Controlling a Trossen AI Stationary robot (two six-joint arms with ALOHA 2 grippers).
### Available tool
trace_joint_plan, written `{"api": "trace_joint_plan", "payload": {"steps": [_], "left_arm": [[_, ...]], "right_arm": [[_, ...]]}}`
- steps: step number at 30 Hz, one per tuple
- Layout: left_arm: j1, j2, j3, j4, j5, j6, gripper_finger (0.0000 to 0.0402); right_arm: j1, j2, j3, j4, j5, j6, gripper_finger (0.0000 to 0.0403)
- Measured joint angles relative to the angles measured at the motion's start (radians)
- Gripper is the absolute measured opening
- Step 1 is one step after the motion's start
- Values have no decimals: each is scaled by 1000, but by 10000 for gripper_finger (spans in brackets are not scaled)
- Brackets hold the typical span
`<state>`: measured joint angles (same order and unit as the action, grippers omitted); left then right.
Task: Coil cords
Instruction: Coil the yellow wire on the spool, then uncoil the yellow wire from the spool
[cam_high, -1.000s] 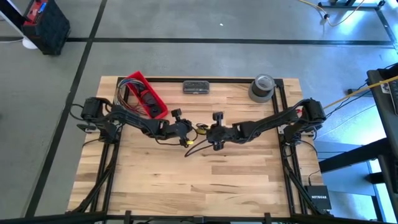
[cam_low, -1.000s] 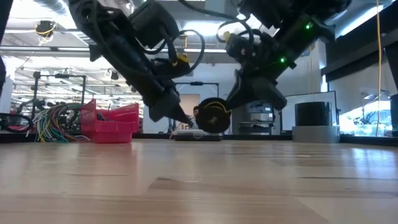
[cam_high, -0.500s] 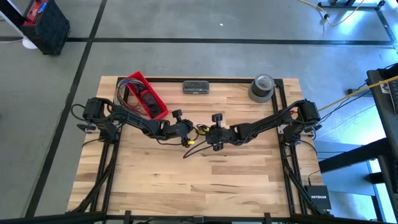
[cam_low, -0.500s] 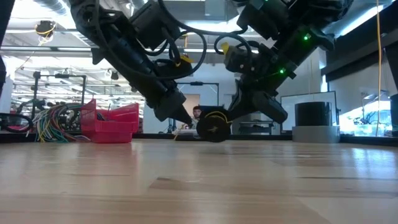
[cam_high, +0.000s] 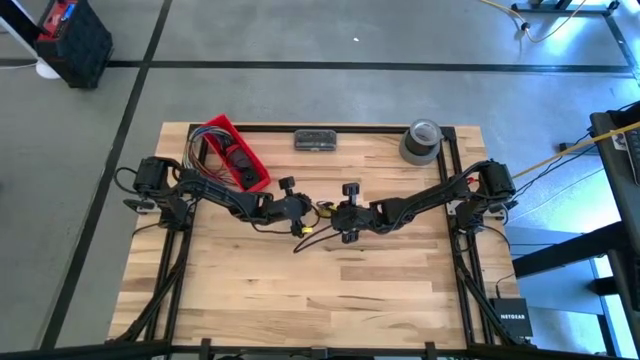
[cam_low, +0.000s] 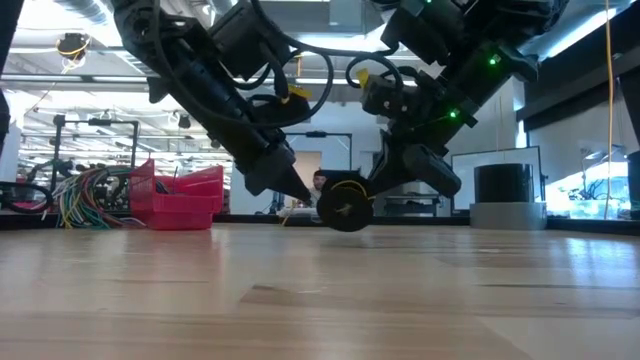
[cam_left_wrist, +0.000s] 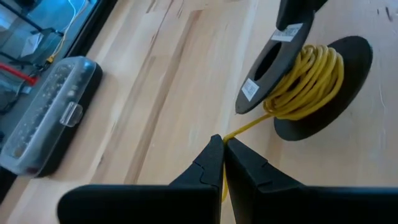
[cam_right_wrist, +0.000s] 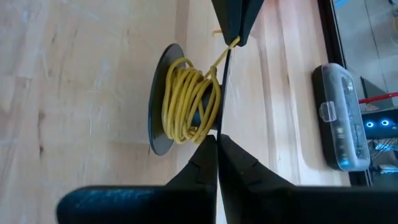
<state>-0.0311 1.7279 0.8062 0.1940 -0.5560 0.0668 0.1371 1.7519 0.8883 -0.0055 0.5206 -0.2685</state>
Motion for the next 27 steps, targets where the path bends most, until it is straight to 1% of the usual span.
{"api": "trace_joint_plan", "payload": {"steps": [2,4,7,10,14,17,22,27], "left_arm": [[0,0,0,-3,3,20,8],[0,0,0,-6,2,11,19],[-2,-3,2,-29,0,3,54],[-17,-16,2,-94,0,30,93],[-49,-50,41,-162,3,49,120],[-74,-63,60,-147,4,67,122],[-90,-55,66,-49,83,91,114],[-80,-46,65,-34,86,93,103]], "right_arm": [[0,0,0,1,1,3,4],[0,0,0,-1,1,4,4],[0,1,-1,-3,1,3,3],[0,1,-1,-2,1,4,3],[1,1,-1,0,1,4,2],[1,1,-1,2,1,5,2],[1,1,-1,16,-22,14,2],[1,1,-1,59,-73,15,1]]}}
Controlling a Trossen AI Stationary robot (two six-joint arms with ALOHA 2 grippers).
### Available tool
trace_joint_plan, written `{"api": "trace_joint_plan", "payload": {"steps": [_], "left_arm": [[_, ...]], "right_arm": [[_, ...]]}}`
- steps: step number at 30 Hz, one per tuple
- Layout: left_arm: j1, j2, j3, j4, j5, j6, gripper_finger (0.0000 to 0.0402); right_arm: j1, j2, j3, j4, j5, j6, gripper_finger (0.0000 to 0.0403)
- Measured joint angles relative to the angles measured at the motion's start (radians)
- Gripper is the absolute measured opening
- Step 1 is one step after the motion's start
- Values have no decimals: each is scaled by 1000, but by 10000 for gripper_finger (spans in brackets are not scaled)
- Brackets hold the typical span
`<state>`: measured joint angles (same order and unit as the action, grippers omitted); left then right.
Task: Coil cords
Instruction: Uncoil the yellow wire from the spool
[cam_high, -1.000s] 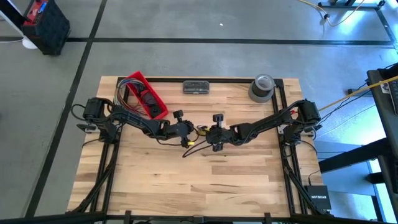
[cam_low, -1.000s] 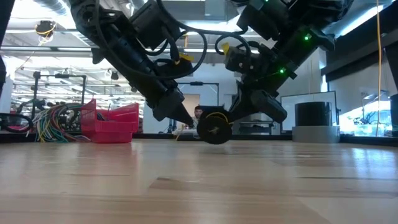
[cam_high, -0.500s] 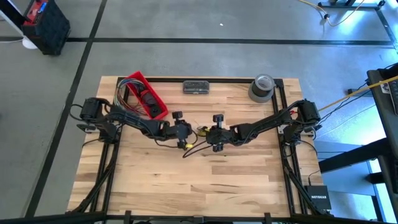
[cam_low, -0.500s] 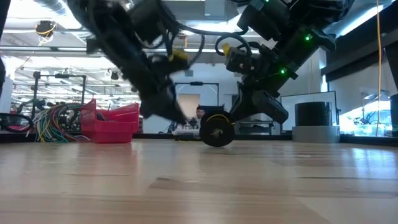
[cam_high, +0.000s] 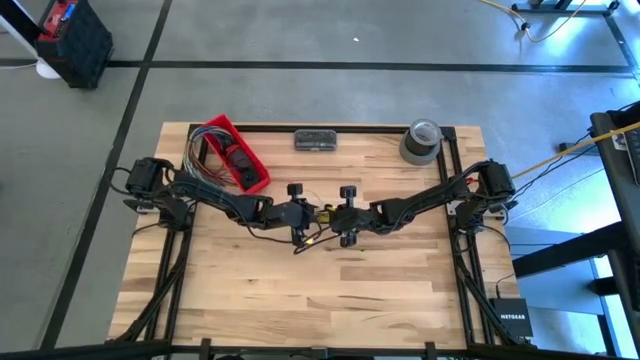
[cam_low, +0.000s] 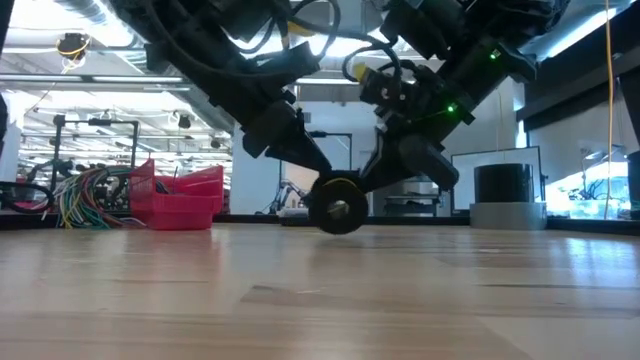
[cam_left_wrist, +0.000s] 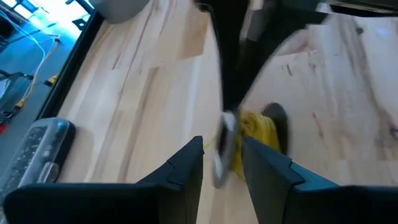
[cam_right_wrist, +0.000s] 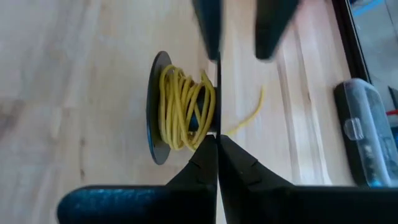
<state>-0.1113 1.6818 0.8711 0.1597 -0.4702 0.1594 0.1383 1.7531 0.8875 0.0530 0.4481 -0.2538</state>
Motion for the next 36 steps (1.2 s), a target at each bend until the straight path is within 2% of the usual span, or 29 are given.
{"api": "trace_joint_plan", "payload": {"steps": [7,17,26,31,36], "left_arm": [[8,0,0,-27,50,-2,78],[19,-2,0,-53,50,3,28],[21,9,0,-56,51,-8,24],[21,11,0,-57,53,4,4],[17,11,-1,-70,49,8,3]], "right_arm": [[0,0,1,36,-24,0,1],[0,0,1,34,-40,14,1],[-1,0,1,78,-84,14,1],[-1,0,1,82,-84,20,2],[-1,0,0,125,-91,26,23]]}}
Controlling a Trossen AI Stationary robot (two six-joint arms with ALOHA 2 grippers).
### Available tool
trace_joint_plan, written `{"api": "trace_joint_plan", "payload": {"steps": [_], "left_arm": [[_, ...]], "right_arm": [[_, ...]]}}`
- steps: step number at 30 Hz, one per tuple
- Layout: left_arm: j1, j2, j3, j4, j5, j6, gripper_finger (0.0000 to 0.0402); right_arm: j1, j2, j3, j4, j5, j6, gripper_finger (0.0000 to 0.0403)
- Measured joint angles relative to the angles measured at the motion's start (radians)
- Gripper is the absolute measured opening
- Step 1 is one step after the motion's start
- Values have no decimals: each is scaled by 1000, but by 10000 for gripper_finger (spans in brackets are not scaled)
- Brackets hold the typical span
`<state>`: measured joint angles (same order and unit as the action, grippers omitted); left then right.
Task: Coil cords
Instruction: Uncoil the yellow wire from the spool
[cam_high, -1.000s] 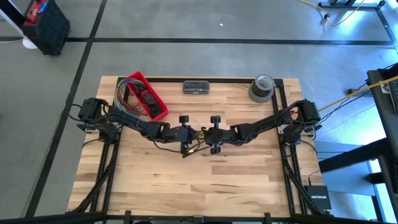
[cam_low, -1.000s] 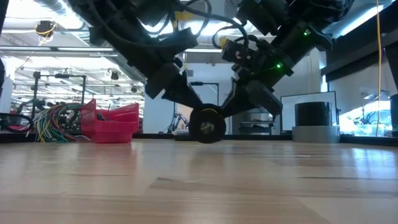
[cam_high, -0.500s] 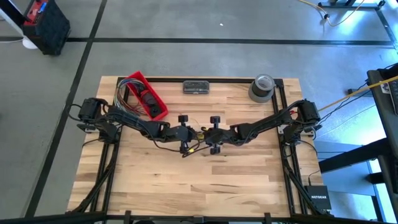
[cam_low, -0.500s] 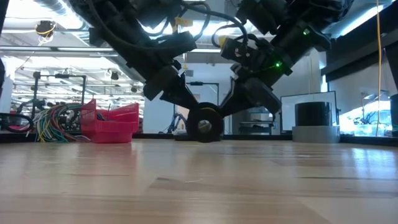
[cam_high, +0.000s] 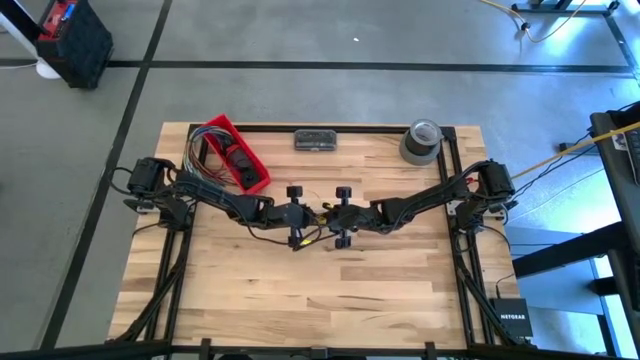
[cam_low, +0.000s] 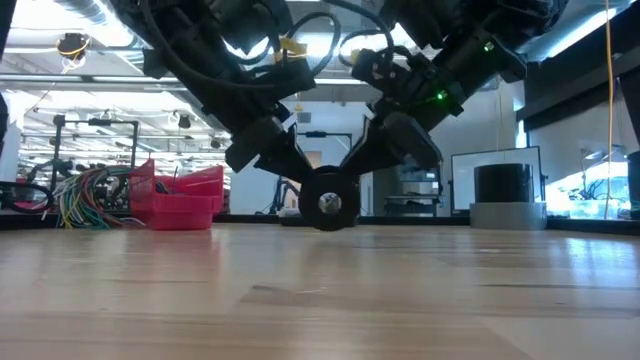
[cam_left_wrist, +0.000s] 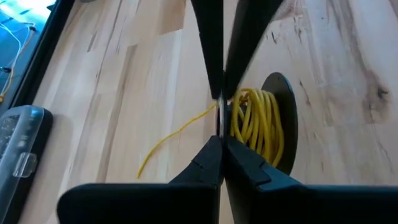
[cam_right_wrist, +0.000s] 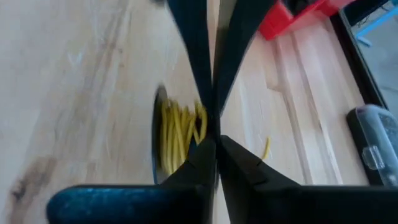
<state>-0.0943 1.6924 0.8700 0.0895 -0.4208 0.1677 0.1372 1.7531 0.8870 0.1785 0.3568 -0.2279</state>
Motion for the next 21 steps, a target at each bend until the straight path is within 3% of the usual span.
{"api": "trace_joint_plan", "payload": {"steps": [13,19,21], "left_arm": [[-40,-103,28,-163,-23,-4,1],[-102,-224,29,-277,-226,-32,1],[-127,-273,29,-298,-251,-47,1]], "right_arm": [[1,-2,12,-14,-7,97,40],[36,-79,119,-248,352,13,73],[63,-119,154,-356,458,6,91]]}}
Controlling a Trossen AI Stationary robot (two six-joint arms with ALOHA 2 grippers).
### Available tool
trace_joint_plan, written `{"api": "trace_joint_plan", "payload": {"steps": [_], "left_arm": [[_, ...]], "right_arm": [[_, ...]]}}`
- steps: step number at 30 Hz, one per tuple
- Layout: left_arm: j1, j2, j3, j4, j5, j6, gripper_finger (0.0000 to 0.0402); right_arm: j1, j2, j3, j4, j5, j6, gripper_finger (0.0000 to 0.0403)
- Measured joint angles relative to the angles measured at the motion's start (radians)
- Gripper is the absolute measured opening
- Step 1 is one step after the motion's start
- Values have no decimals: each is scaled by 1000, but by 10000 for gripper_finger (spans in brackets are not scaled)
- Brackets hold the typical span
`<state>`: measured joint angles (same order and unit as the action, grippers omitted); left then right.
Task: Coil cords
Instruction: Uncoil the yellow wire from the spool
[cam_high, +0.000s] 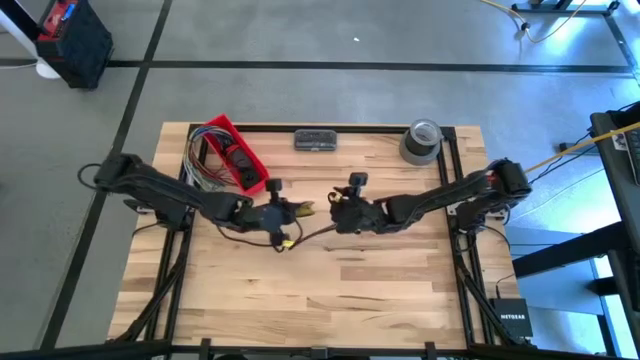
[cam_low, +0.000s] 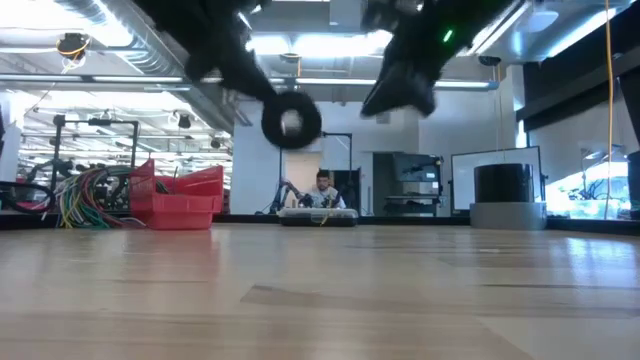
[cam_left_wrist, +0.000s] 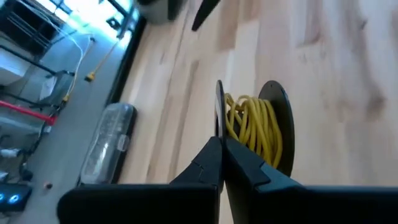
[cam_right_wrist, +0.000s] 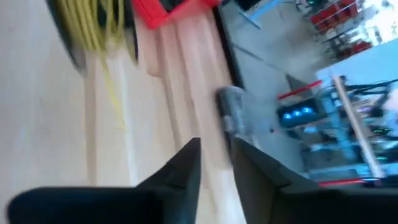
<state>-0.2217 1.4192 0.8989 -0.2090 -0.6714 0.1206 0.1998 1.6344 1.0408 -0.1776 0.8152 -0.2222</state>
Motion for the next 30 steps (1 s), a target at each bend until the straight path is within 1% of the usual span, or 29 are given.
{"api": "trace_joint_plan", "payload": {"steps": [2,4,5,6,8,10,12,14,15,17,20,22,24,28,30], "left_arm": [[-31,-44,-5,5,-2,-9,1],[-65,-78,-7,1,-2,-9,1],[-82,-90,-7,5,-2,-8,1],[-96,-101,-7,17,-2,-3,1],[-124,-119,-7,40,-22,16,1],[-140,-128,-7,49,-65,26,1],[-148,-131,-7,37,-144,28,1],[-153,-131,-7,23,-241,15,1],[-152,-131,-7,17,-277,12,1],[-152,-132,-7,5,-297,12,1],[-151,-129,-8,32,-295,29,1],[-152,-128,-8,50,-294,44,1],[-152,-127,-8,55,-282,49,1],[-159,-127,-8,69,-269,45,1],[-163,-127,-8,68,-265,45,1]], "right_arm": [[26,-42,24,-87,38,-3,108],[44,-87,29,-113,39,-1,122],[49,-108,27,-118,22,1,128],[51,-124,17,-108,-16,3,132],[36,-141,-10,-52,-132,-14,137],[10,-142,-51,74,-263,-56,138],[-16,-136,-81,176,-375,-64,136],[-32,-126,-81,210,-442,-34,135],[-33,-125,-76,193,-445,-24,134],[-30,-125,-68,190,-428,-7,134],[-29,-125,-65,246,-417,17,134],[-30,-106,-65,294,-417,32,134],[-30,-87,-65,304,-396,31,134],[-31,-47,-65,337,-344,-21,134],[-31,-36,-65,353,-335,-43,134]]}}
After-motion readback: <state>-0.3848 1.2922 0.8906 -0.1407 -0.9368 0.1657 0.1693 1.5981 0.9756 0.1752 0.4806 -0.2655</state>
